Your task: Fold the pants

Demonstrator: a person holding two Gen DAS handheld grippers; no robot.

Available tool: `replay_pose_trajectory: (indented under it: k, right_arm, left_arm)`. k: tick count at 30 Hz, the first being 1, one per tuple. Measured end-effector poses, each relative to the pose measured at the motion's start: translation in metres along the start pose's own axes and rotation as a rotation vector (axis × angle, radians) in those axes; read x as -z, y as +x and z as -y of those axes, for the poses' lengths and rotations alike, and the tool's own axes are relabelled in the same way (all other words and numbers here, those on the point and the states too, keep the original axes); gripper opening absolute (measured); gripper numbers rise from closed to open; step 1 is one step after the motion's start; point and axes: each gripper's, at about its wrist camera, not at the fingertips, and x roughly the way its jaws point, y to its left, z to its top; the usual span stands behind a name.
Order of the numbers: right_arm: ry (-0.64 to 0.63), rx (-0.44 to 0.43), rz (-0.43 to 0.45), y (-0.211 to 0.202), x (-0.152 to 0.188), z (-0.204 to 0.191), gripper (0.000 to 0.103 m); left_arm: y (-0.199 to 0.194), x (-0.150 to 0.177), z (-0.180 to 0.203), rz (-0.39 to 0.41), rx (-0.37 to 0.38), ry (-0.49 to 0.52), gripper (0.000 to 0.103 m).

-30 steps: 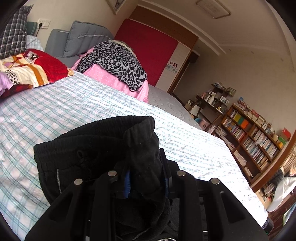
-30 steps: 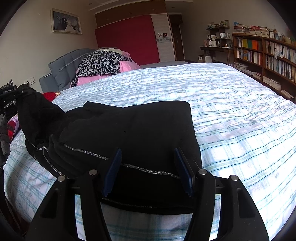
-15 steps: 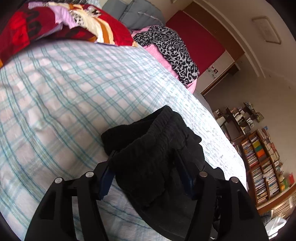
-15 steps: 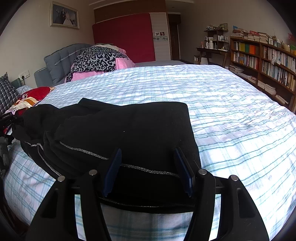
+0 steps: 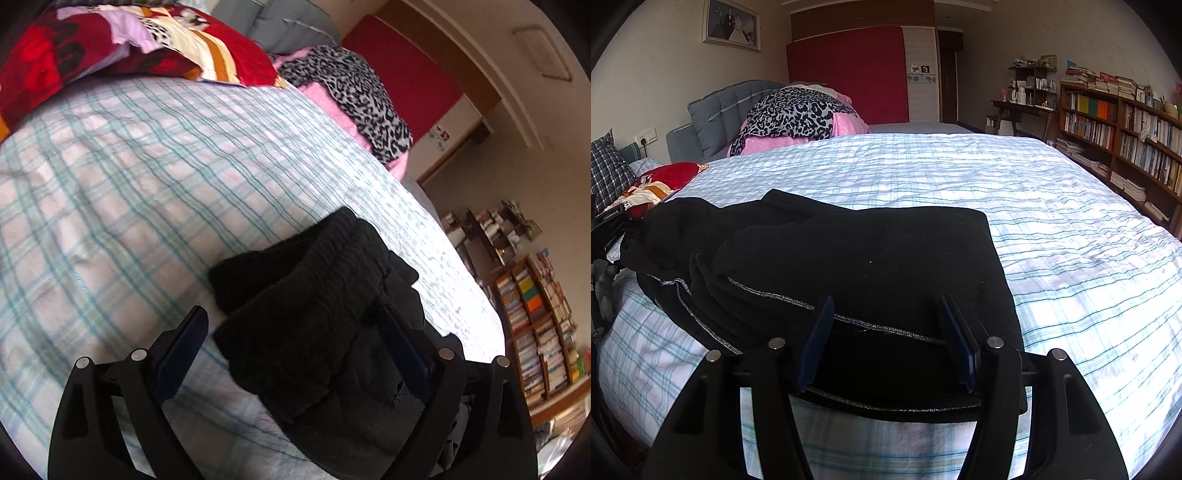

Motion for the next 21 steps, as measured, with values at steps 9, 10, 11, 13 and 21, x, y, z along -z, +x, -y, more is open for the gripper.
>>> replay_pose_trajectory:
  k: [9, 10, 11, 13, 21]
  right_arm:
    - [0.034, -0.017, 0.004, 0.006, 0.000, 0.004, 0.060]
    - [0.036, -0.019, 0.004, 0.006, 0.000, 0.004, 0.060]
    - [0.038, -0.021, 0.005, 0.006, 0.000, 0.005, 0.060]
    - [0.041, -0.023, 0.006, 0.006, 0.000, 0.005, 0.060]
    - [0.047, -0.025, 0.008, 0.006, 0.000, 0.005, 0.060]
  left_arm:
    - [0.025, 0.002, 0.005, -0.100, -0.001, 0.033, 0.097]
    - [0.029, 0.001, 0.006, -0.108, 0.021, 0.026, 0.097]
    - [0.033, -0.001, 0.007, -0.122, 0.060, 0.015, 0.097]
    - [0.039, -0.003, 0.009, -0.136, 0.084, 0.002, 0.097]
    - [0.031, 0.005, -0.004, -0.165, 0.254, -0.118, 0.039]
